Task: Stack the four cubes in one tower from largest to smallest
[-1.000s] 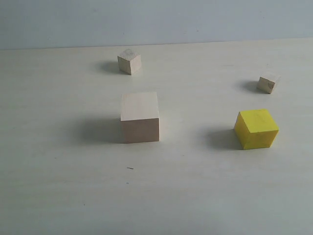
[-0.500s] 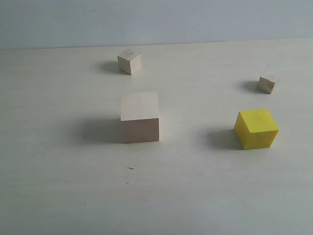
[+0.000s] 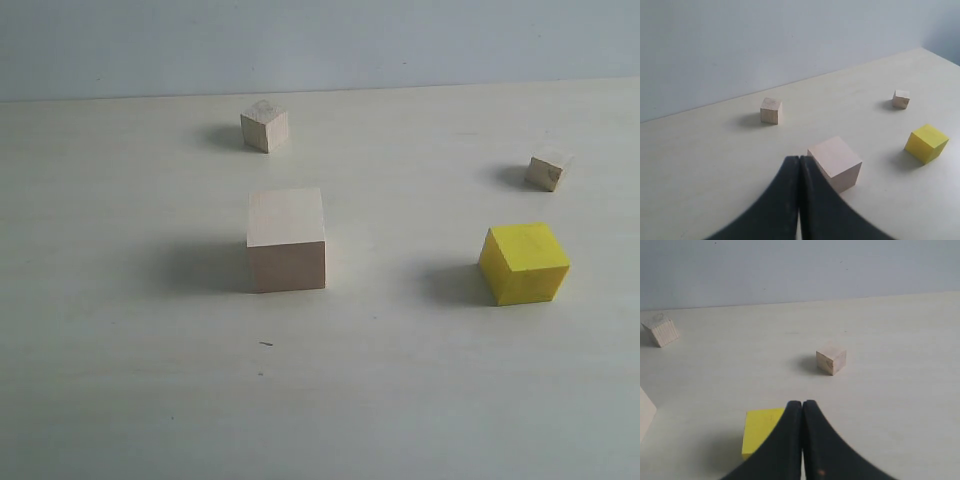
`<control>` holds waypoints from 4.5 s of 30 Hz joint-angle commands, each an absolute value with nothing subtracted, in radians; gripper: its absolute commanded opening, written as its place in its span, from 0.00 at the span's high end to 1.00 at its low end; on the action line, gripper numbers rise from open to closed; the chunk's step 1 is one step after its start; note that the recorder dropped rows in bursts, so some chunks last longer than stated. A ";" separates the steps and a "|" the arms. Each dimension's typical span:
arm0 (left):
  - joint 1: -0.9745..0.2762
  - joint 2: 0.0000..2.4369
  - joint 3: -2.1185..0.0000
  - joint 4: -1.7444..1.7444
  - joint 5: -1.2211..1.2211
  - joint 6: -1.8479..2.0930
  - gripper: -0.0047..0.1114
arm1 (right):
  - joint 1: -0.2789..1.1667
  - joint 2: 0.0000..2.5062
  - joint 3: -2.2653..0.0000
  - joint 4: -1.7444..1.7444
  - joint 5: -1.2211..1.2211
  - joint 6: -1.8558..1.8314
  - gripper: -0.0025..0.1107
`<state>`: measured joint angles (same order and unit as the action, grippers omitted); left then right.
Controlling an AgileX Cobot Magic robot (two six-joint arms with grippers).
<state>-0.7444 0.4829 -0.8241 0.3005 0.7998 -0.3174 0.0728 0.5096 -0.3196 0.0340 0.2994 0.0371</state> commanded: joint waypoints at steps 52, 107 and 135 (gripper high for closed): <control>-0.748 0.095 -0.540 0.326 0.700 -0.292 0.95 | 0.076 0.898 -0.614 0.071 0.490 0.018 0.78; -0.748 0.095 -0.431 0.339 0.690 -0.292 0.95 | 0.162 1.708 -0.859 0.157 0.566 -0.155 0.10; -0.748 0.095 -0.431 0.345 0.694 -0.292 0.95 | 0.162 1.853 -1.028 0.146 0.694 -0.120 0.18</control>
